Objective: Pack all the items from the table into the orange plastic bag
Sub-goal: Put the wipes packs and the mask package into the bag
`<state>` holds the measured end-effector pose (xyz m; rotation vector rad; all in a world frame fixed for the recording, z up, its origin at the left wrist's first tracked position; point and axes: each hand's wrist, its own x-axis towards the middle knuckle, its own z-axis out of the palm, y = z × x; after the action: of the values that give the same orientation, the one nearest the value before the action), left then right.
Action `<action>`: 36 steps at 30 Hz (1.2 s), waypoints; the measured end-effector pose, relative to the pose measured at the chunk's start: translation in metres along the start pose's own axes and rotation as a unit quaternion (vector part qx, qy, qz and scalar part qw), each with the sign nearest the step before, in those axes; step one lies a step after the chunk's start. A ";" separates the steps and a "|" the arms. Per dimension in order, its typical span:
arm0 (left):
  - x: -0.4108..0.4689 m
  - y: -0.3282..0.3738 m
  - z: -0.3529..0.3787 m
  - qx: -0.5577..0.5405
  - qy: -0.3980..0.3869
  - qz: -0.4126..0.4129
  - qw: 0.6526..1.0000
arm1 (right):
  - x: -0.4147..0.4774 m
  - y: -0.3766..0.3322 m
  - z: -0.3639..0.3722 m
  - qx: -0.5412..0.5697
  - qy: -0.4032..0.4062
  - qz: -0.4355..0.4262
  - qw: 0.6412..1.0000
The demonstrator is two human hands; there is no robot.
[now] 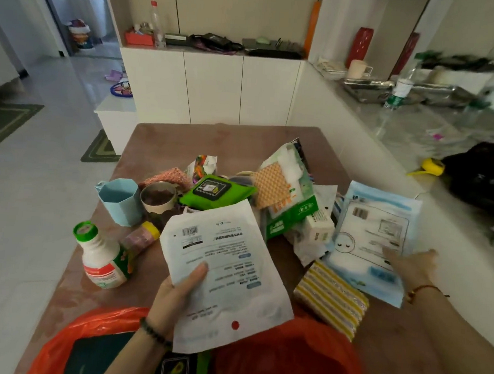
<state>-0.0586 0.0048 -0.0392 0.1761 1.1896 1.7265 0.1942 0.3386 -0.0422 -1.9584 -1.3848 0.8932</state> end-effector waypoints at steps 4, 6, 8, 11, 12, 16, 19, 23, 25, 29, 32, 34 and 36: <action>0.003 -0.006 0.013 0.034 0.018 0.021 0.999 | 0.008 0.039 -0.001 0.070 -0.066 0.000 0.995; 0.002 -0.008 0.021 0.041 0.011 0.024 0.999 | 0.005 0.036 -0.008 0.087 -0.079 -0.022 0.993; 0.000 -0.010 0.026 0.051 0.013 0.024 0.998 | -0.006 0.019 -0.020 0.077 -0.050 -0.091 0.992; -0.006 -0.011 0.032 0.061 0.011 0.025 0.998 | -0.045 -0.016 -0.050 0.124 -0.012 -0.244 0.962; -0.009 -0.011 0.034 0.058 0.004 0.026 0.998 | -0.065 -0.027 -0.062 0.166 -0.017 -0.277 0.946; -0.024 -0.011 0.042 0.052 -0.014 0.038 0.998 | -0.144 -0.040 -0.103 0.332 -0.140 -0.309 0.880; -0.038 -0.013 0.047 0.056 -0.027 0.058 0.996 | -0.190 -0.024 -0.091 0.250 -0.210 -0.284 0.902; -0.057 -0.018 0.047 0.133 0.014 0.090 0.987 | -0.240 0.006 -0.052 0.143 -0.261 -0.259 0.919; -0.068 -0.020 0.045 0.156 0.029 0.090 0.983 | -0.256 0.023 -0.038 0.121 -0.241 -0.253 0.929; -0.088 -0.029 0.035 0.186 0.019 0.085 0.979 | -0.287 0.048 -0.024 0.095 -0.207 -0.246 0.942; -0.102 -0.037 0.027 0.179 -0.036 0.056 0.982 | -0.305 0.065 -0.017 0.065 -0.198 -0.261 0.942; -0.110 -0.039 0.019 0.161 -0.042 0.030 0.986 | -0.308 0.074 -0.018 0.085 -0.231 -0.240 0.939; -0.117 -0.035 0.009 0.134 -0.027 0.001 0.991 | -0.296 0.082 -0.022 0.107 -0.219 -0.218 0.945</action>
<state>0.0277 -0.0794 -0.0169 0.3834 1.3784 1.5495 0.1877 0.0308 -0.0347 -1.2572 -1.7875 1.2412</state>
